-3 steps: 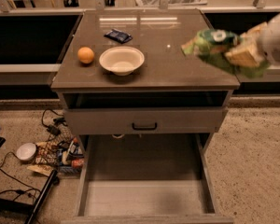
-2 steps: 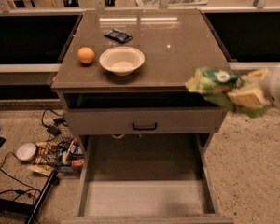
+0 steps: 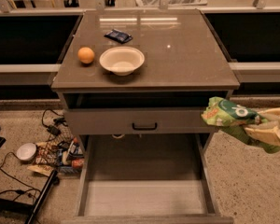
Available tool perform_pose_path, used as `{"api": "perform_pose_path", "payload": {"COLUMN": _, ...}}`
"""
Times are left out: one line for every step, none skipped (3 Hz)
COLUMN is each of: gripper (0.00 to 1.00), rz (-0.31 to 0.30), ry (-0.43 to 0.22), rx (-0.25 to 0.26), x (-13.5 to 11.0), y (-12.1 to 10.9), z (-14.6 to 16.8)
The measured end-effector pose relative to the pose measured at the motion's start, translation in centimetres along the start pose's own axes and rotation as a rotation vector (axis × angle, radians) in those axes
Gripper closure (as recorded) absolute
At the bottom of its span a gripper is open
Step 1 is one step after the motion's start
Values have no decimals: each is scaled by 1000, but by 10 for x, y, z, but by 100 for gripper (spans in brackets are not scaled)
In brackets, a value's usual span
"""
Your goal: Place green rice chip bag into middle drawer
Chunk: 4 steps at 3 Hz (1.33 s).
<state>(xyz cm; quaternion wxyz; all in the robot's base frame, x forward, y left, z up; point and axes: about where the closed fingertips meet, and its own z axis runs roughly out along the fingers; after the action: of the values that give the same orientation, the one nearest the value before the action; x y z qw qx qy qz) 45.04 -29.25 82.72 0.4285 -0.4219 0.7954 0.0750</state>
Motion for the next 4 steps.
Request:
{"api": "perform_pose_path", "payload": {"gripper": 100, "rz": -46, "ry": 49, "rx": -30, "x": 6, "y": 16, "z": 32}}
{"api": "perform_pose_path", "payload": {"gripper": 100, "rz": -35, "ry": 103, "rx": -139, "x": 36, "y": 63, "z": 107}}
{"api": "perform_pose_path", "payload": {"gripper": 100, "rz": 4, "ry": 123, "rx": -258, "x": 68, "y": 120, "z": 178}}
{"api": "perform_pose_path", "payload": {"gripper": 100, "rz": 63, "ry": 120, "rx": -327, "x": 88, "y": 160, "z": 236}}
